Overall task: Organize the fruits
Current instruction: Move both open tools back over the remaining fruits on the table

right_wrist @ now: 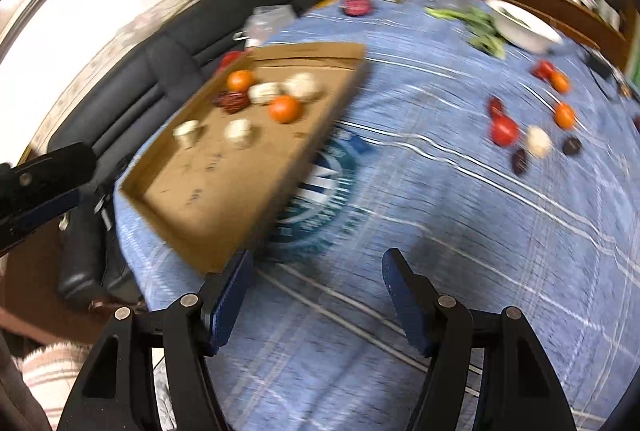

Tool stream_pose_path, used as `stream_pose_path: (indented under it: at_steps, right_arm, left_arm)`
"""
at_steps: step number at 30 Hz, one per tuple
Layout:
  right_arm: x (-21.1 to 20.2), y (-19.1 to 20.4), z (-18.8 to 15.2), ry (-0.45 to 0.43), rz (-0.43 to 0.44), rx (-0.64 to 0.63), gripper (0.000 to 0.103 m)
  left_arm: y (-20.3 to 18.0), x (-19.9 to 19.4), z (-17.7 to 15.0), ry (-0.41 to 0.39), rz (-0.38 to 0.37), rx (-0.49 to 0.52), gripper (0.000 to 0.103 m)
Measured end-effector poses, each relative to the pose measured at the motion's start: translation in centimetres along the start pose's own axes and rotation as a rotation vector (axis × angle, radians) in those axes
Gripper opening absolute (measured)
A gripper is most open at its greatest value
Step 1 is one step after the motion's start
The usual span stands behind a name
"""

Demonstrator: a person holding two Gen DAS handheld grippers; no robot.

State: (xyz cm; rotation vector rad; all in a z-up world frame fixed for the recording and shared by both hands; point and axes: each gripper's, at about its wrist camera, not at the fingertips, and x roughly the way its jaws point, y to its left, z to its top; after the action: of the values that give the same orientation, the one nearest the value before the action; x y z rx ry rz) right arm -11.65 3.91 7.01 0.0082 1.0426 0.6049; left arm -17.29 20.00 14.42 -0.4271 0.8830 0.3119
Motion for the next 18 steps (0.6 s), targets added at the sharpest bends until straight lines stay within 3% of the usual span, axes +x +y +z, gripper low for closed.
stream_pose_path:
  at_steps: [5, 12, 18]
  right_arm:
    - [0.5, -0.6, -0.2, 0.019, 0.0, 0.007, 0.072]
    - [0.9, 0.5, -1.6, 0.03, -0.021, -0.095, 0.072]
    - [0.2, -1.9, -2.4, 0.024, -0.066, -0.062, 0.072]
  left_arm:
    - [0.4, 0.5, -0.7, 0.011, 0.005, -0.028, 0.063]
    - [1.7, 1.5, -1.6, 0.023, -0.01, -0.106, 0.063]
    - [-0.2, 3.7, -2.1, 0.074, -0.051, -0.084, 0.063]
